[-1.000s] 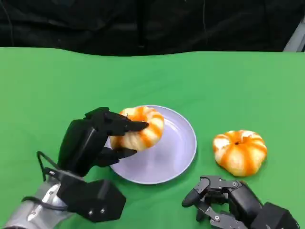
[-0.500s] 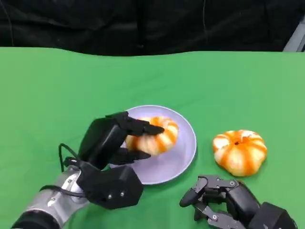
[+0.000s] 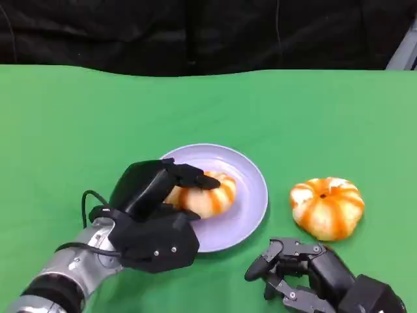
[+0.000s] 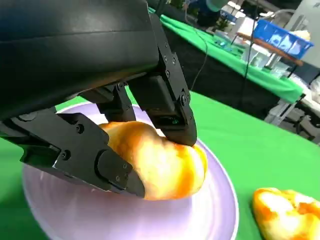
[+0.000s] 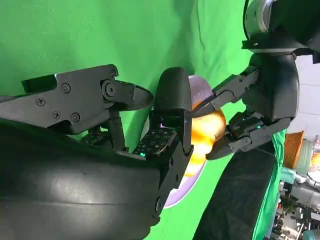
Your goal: Grasp the bread from the table and place it into the plate.
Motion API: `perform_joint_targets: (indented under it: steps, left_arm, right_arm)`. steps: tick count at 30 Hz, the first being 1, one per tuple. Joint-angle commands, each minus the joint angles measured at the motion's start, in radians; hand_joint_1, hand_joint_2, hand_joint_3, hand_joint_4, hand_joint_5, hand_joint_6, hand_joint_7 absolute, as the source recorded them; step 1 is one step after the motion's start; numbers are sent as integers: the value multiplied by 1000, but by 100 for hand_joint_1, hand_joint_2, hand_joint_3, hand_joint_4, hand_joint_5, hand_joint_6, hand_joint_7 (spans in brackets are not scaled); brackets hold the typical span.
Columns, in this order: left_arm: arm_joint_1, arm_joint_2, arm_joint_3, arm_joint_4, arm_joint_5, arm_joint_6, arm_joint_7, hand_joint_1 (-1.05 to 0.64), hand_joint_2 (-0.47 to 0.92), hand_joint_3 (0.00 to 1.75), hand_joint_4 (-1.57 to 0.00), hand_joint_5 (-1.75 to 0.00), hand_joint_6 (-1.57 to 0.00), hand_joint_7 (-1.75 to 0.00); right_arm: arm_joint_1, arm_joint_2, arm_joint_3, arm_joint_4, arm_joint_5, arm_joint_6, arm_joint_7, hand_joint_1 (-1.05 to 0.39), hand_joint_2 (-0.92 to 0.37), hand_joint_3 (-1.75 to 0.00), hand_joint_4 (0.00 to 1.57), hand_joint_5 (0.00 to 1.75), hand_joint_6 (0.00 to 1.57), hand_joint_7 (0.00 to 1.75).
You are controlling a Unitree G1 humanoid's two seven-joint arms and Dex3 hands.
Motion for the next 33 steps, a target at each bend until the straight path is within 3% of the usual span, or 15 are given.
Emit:
perform_joint_targets:
  steps: [1,3,5,7,10,15,18,24,33]
  left_arm:
    - [-30,9,-8,24,2,4,-4,-8,92,6,-83,-84,-127,0]
    - [-33,13,-14,25,8,7,-4,-12,92,5,-83,-76,-123,0]
    - [-34,17,-22,23,14,14,-5,-18,92,2,-92,-37,-113,0]
    - [-32,16,-13,21,-13,17,-46,-19,92,1,-97,-24,-111,0]
    - [-21,8,27,5,-97,27,-167,-43,92,17,-81,-6,-91,0]
    - [-9,24,49,-40,-153,43,-288,-77,92,51,-61,-1,-62,0]
    - [-1,35,56,-63,-163,42,-328,-86,92,68,-48,0,-46,0]
    - [18,46,50,-98,-155,42,-348,-94,92,80,-32,0,-29,0]
    - [29,57,48,-117,-161,33,-392,-101,92,88,-22,0,-20,0]
  right_arm:
    - [-3,-5,-6,3,0,-5,-6,-11,-92,-45,69,144,81,98]
    - [-4,-5,-6,5,0,-8,-5,-11,-92,-45,69,143,81,98]
    - [-5,-5,-6,8,-1,-12,-6,-12,-92,-45,69,143,81,97]
    - [-3,-5,-5,5,-1,-8,-6,-12,-92,-45,69,143,81,97]
    - [2,-5,-4,-7,-4,5,-8,-12,-92,-45,70,143,81,97]
    - [2,-5,-2,-8,-18,2,-19,-12,-92,-44,72,144,82,96]
    - [-1,-2,-3,-3,-21,-3,-21,-12,-92,-44,72,145,82,96]
    - [1,-5,-5,-5,-19,1,-18,-13,-92,-43,70,146,84,94]
    - [4,-4,-4,0,-17,-9,-17,-13,-92,-44,69,144,84,93]
